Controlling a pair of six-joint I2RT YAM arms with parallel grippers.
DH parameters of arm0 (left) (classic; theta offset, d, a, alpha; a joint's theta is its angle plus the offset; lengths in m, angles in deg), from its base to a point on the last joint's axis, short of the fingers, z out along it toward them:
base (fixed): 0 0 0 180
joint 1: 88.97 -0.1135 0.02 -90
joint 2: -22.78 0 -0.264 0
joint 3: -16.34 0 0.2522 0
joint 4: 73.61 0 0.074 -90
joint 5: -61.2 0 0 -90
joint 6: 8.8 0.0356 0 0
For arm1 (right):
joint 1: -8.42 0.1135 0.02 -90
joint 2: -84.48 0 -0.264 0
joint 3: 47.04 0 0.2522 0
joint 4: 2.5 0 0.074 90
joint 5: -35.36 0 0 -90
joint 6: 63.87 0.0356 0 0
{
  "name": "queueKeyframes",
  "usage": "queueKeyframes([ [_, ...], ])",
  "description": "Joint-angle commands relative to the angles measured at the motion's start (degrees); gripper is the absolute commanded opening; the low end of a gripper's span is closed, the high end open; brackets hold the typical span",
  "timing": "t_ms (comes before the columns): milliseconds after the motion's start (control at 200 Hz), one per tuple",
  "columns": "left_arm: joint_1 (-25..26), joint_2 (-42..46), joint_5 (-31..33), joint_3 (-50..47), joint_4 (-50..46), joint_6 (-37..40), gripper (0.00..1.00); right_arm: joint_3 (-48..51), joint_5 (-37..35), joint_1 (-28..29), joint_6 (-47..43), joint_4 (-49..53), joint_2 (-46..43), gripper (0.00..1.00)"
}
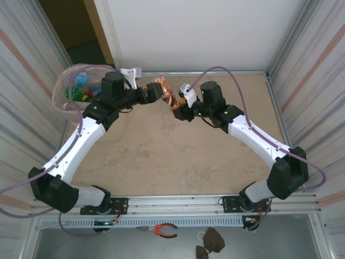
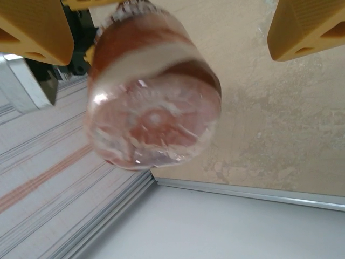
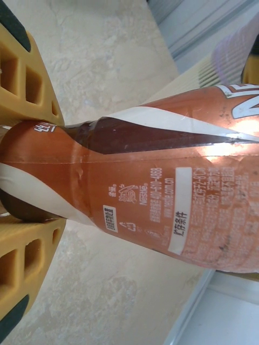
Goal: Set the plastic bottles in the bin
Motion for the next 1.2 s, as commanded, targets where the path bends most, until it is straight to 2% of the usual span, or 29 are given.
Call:
queueKeyframes([
  [0, 0.62, -0.88, -0.01, 2.82, 3.27, -1.53, 0.93, 1.13, 1.34, 1.51, 0.63, -1.38, -2.13, 0.24],
  [331, 1.06, -0.72, -1.98, 2.94, 5.95, -2.12, 0.66, 0.41, -2.51, 3.97, -0.01, -0.38, -2.67, 0.25],
  [436, 1.05, 0.07, -1.69, 2.81, 5.93, -1.73, 0.57, -0.01, -3.42, 4.29, 0.16, -0.29, -2.97, 0.29],
  [651, 1.06, 1.56, 0.21, 4.40, 3.32, 2.05, 0.49, -0.78, -5.10, 5.14, 0.57, -0.12, -3.97, 0.47],
  [731, 0.66, 1.63, 0.30, 5.77, 1.62, 3.89, 0.48, -1.10, -5.35, 5.32, 1.01, 0.10, -4.30, 0.69],
  [817, -0.30, 1.90, 0.33, 7.64, -0.78, 5.98, 0.48, -1.37, -6.09, 5.49, 1.35, 0.54, -5.02, 0.78],
  [922, -3.36, 2.78, 0.56, 10.49, -5.15, 9.54, 0.47, -0.85, -7.42, 5.73, 1.35, 0.85, -6.82, 0.81],
  [1022, -8.37, 3.81, 0.26, 13.67, -9.63, 12.57, 0.47, 0.14, -8.89, 5.69, 1.15, 1.26, -8.95, 0.83],
  [1197, -22.06, 4.58, -4.11, 18.95, -15.00, 15.51, 0.47, 1.51, -10.28, 5.61, 0.39, 2.73, -11.74, 0.84],
])
